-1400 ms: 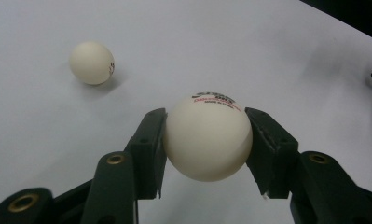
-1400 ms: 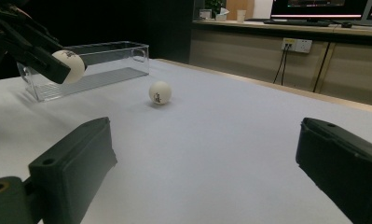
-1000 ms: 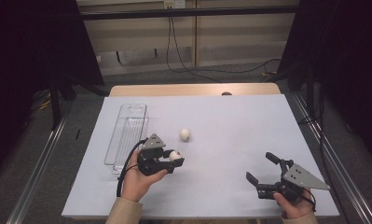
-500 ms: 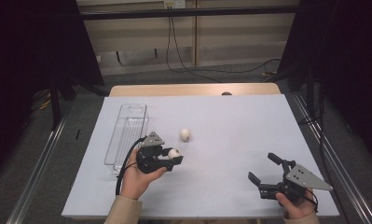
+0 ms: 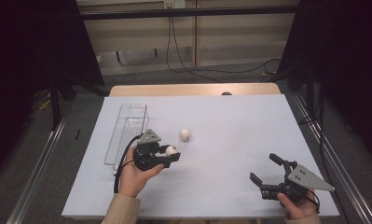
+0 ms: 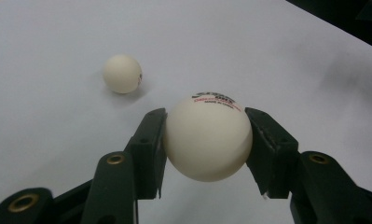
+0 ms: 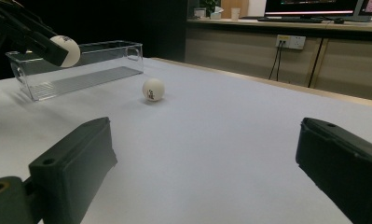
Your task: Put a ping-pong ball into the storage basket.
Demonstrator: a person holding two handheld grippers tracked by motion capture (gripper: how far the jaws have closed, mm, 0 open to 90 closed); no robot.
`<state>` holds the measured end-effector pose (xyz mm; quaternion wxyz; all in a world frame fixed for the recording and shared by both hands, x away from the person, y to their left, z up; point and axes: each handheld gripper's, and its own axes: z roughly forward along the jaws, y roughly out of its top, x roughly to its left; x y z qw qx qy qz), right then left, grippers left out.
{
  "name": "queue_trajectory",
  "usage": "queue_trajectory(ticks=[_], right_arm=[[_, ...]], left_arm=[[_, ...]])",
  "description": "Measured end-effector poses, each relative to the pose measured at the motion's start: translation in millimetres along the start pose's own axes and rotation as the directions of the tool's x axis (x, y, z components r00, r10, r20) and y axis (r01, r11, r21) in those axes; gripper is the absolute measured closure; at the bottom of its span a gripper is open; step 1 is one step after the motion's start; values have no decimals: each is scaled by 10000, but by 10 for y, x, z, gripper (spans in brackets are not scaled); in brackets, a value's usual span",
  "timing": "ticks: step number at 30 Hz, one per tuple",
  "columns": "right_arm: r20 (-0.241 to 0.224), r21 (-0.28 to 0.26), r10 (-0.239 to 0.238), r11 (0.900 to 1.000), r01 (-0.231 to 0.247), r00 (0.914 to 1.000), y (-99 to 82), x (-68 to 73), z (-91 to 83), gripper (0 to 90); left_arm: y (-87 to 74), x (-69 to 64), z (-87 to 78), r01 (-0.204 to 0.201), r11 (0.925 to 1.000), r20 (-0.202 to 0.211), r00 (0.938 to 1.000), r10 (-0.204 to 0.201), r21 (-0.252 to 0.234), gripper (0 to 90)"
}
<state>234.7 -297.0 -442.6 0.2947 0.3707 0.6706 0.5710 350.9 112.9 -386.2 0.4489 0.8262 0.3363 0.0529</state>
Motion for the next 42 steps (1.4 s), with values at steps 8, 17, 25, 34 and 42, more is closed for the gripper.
queue_trajectory(ticks=[8, 17, 25, 34, 42], right_arm=[[-84, -16, -101, 9999, 101, 9999, 8, 15, 7, 33], [-152, -1, -165, 9999, 165, 9997, 6, 30, 15, 33], [-166, 2, -126, 9999, 126, 9998, 2, 23, 15, 33], [-212, -31, -215, 9998, 214, 9995, 16, 29, -5, 33], [-198, -53, -214, 9998, 213, 9996, 21, 29, -6, 33]], left_arm=[[6, 13, -25, -35, 10000, -79, 10000, 35, 34, 511], [30, 47, -91, -80, 10000, -285, 9996, 80, -16, 511], [37, 65, -110, -30, 10000, -368, 9993, 31, 23, 511], [32, 71, -118, 17, 9999, -402, 9992, -13, 102, 511], [39, 85, -162, 0, 10000, -503, 9987, 4, 71, 511]])
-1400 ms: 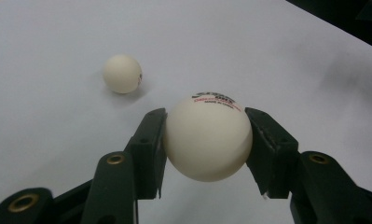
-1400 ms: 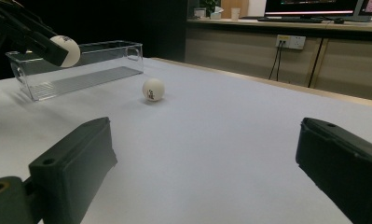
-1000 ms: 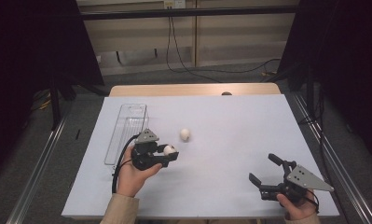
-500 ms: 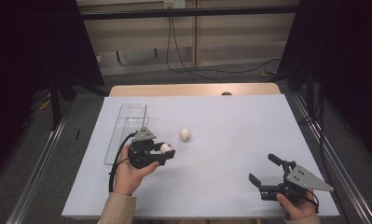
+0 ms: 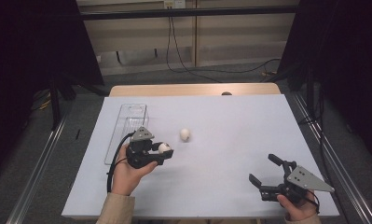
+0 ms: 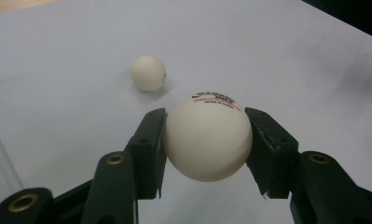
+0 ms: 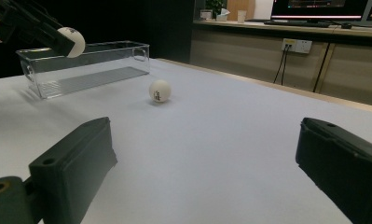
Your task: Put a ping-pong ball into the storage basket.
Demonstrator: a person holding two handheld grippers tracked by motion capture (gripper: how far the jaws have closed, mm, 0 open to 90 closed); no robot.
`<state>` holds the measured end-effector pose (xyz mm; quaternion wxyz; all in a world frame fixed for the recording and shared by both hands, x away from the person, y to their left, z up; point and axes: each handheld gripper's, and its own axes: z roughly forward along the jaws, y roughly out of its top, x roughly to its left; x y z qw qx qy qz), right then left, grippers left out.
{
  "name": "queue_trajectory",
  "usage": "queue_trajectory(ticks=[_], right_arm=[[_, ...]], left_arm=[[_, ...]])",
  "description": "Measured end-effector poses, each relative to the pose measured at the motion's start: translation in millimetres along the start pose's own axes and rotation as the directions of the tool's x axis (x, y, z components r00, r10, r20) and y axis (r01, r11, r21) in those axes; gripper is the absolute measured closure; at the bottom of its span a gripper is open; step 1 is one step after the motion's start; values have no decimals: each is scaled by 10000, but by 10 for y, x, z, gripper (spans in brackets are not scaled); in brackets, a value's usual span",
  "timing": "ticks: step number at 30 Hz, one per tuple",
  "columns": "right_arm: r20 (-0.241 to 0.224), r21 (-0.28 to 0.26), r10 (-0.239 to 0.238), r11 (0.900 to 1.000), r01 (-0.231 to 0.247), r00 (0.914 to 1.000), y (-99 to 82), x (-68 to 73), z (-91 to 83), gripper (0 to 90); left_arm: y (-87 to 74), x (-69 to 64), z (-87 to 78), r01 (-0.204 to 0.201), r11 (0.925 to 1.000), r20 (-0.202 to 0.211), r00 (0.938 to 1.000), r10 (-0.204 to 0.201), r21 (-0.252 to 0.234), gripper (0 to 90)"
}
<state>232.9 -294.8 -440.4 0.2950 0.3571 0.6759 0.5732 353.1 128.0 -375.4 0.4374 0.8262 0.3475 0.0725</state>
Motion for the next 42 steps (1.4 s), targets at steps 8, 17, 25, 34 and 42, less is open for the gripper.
queue_trajectory(ticks=[8, 17, 25, 34, 42], right_arm=[[-2, -1, -14, 10000, 14, 10000, 4, 6, 3, 33], [3, -13, -51, 10000, 51, 10000, 10, 13, 7, 33], [-4, 12, -54, 10000, 54, 10000, 7, 10, 11, 33], [57, 4, -34, 10000, 34, 10000, 9, 2, -5, 33], [45, 32, -95, 9999, 95, 9999, 10, 13, -14, 33]], left_arm=[[-7, 9, -23, 54, 10000, -89, 9999, -54, 1, 511], [-16, 26, -45, 94, 9999, -162, 9998, -93, 40, 511], [-15, 81, -96, 165, 9999, -316, 9994, -165, -8, 511], [-4, 94, -108, 193, 9998, -368, 9991, -193, -21, 511], [-1, 119, -139, 224, 9997, -489, 9985, -228, -98, 511]])
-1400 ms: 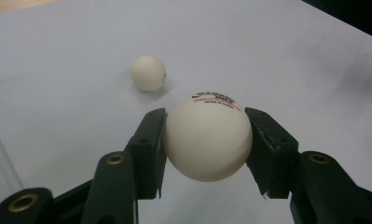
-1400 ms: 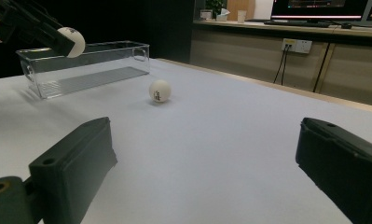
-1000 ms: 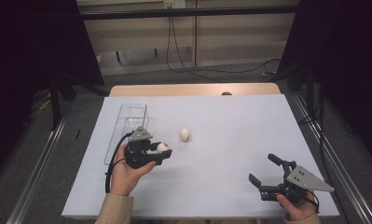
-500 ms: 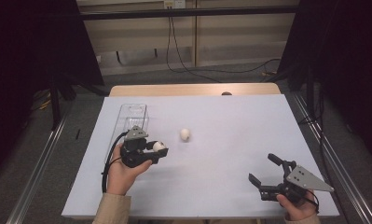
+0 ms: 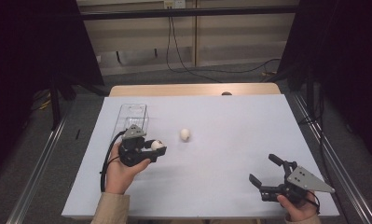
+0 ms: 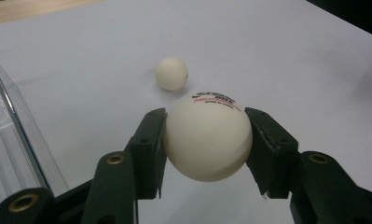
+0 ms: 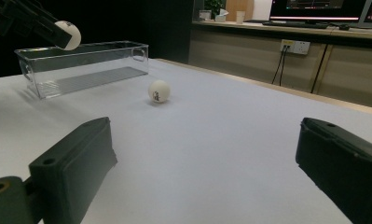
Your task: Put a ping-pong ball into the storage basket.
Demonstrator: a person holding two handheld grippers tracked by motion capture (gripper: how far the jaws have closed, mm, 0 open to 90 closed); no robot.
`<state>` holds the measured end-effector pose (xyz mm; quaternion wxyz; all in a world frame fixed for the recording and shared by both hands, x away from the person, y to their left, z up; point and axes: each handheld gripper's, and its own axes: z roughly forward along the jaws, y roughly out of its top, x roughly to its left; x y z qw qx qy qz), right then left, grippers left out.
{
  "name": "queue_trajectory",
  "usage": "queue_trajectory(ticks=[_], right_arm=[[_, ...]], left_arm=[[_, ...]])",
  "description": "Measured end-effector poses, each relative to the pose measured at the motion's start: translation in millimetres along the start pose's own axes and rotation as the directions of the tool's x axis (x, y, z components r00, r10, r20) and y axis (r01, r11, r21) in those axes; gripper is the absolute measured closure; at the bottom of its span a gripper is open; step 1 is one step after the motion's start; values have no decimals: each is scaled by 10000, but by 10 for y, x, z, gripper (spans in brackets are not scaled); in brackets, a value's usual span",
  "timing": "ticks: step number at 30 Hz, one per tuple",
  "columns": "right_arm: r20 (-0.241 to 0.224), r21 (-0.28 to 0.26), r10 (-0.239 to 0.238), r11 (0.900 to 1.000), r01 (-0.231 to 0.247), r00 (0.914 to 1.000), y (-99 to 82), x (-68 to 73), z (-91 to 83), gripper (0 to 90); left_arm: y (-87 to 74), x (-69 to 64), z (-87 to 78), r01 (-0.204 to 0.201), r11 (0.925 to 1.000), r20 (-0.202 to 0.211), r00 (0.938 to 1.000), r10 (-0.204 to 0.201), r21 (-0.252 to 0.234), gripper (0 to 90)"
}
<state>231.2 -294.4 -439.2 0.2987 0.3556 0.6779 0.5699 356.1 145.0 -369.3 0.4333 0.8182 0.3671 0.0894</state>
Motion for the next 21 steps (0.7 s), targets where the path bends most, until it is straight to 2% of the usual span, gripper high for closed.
queue_trajectory(ticks=[10, 21], right_arm=[[31, -41, -53, 10000, 53, 10000, 19, 17, 23, 33], [-47, -19, -74, 10000, 74, 10000, 22, 29, 51, 34]], left_arm=[[-25, 16, -39, 14, 10000, -49, 10000, -14, 34, 511], [-61, 69, -99, 51, 10000, -362, 9993, -50, 39, 511]])
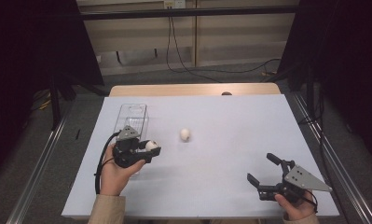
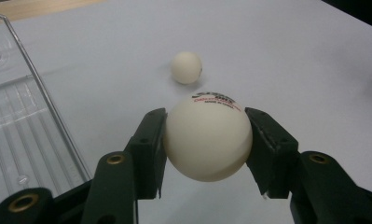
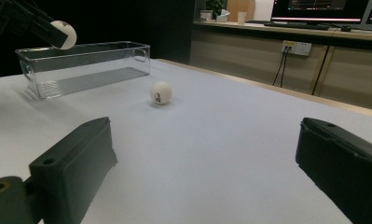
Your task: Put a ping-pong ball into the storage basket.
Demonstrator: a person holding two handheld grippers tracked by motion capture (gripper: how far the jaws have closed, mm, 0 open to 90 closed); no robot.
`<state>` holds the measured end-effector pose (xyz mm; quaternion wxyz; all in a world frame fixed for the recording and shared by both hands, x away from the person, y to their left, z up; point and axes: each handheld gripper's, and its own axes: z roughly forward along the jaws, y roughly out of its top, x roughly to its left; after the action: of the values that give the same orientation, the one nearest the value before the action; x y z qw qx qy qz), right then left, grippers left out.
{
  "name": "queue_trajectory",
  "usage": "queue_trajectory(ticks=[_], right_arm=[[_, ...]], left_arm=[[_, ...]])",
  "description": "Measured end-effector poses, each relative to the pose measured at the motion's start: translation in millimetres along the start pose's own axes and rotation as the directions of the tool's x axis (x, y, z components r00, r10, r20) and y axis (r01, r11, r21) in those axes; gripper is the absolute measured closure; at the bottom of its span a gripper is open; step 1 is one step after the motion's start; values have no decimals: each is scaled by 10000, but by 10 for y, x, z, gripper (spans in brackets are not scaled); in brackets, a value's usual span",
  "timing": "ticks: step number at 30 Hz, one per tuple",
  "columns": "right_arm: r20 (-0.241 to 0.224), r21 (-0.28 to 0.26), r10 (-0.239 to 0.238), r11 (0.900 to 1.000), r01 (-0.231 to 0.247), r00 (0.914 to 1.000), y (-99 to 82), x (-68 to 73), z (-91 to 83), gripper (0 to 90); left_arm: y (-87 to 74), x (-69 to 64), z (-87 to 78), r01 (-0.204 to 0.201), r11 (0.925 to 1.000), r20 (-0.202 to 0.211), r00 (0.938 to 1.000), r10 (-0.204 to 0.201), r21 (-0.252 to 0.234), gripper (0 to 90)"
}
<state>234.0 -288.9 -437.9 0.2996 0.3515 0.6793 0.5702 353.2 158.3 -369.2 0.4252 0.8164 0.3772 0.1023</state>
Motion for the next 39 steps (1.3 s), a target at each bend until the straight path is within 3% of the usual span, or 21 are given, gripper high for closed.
queue_trajectory(ticks=[39], right_arm=[[-45, 9, 10, 10000, -10, 10000, 2, 12, -11, 34]], left_arm=[[-35, 182, -125, 314, 9992, -581, 9978, -329, -264, 511]])
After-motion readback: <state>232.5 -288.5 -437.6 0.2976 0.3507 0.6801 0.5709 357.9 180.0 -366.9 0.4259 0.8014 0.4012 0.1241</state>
